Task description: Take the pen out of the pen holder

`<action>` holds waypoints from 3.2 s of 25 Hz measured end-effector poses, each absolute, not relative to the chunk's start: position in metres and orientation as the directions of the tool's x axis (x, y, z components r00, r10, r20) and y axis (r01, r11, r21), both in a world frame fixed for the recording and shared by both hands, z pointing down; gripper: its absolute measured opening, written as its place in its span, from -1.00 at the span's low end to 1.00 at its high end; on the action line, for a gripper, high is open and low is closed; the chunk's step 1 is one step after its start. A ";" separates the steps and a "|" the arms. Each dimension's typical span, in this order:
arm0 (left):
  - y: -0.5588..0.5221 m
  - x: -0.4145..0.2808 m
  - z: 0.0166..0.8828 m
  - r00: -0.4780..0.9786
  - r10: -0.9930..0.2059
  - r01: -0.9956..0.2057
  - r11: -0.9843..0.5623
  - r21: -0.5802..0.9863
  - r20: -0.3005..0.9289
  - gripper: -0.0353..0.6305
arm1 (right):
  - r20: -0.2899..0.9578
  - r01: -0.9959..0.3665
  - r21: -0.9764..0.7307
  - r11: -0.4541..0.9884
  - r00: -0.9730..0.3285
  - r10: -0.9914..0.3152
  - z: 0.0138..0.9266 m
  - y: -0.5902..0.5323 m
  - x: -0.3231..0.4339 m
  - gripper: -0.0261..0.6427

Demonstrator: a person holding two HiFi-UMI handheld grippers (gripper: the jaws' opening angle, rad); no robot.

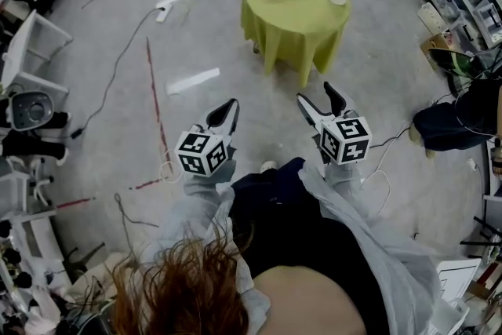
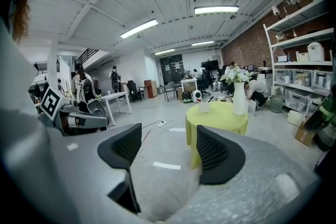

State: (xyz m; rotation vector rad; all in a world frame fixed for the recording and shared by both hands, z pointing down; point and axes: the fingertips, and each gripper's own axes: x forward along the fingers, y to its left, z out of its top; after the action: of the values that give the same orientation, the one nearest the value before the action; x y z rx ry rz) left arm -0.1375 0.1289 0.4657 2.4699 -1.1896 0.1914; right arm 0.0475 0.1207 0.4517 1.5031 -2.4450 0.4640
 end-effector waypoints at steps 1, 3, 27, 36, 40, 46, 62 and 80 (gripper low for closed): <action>0.130 -0.139 0.469 0.629 -0.720 -0.776 -0.558 0.293 0.294 -0.85 | 0.360 -0.894 -0.148 0.422 -0.446 -0.820 0.453 0.119 0.047 0.05; 0.132 -0.143 0.477 0.622 -0.717 -0.781 -0.543 0.307 0.313 -0.85 | 0.372 -0.893 -0.159 0.421 -0.450 -0.812 0.458 0.119 0.046 0.05; -0.074 -0.128 0.454 0.574 -0.766 -0.814 -0.495 0.305 0.288 -0.85 | 0.363 -0.882 -0.143 0.448 -0.468 -0.806 0.432 -0.098 0.083 0.05; -0.145 -0.109 0.452 0.562 -0.773 -0.823 -0.486 0.294 0.296 -0.85 | 0.373 -0.874 -0.172 0.455 -0.485 -0.791 0.442 -0.173 0.098 0.01; -0.169 -0.105 0.459 0.549 -0.778 -0.832 -0.472 0.292 0.306 -0.85 | 0.375 -0.865 -0.177 0.469 -0.500 -0.781 0.448 -0.200 0.101 0.01; -0.201 -0.104 0.467 0.515 -0.807 -0.851 -0.441 0.285 0.290 -0.85 | 0.378 -0.848 -0.167 0.503 -0.526 -0.762 0.458 -0.238 0.102 0.01; -0.235 -0.103 0.487 0.507 -0.787 -0.855 -0.407 0.320 0.352 -0.85 | 0.420 -0.866 -0.220 0.449 -0.500 -0.757 0.481 -0.278 0.105 0.01; -0.430 -0.085 0.460 0.635 -0.698 -0.772 -0.562 0.295 0.332 -0.85 | 0.431 -0.910 -0.221 0.350 -0.413 -0.802 0.469 -0.428 0.096 0.01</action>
State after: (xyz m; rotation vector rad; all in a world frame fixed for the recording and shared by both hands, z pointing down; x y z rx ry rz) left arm -0.0847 -0.4303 0.4598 2.4448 -1.1622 0.2470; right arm 0.0962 -0.4282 0.4687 1.5369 -2.3667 0.6320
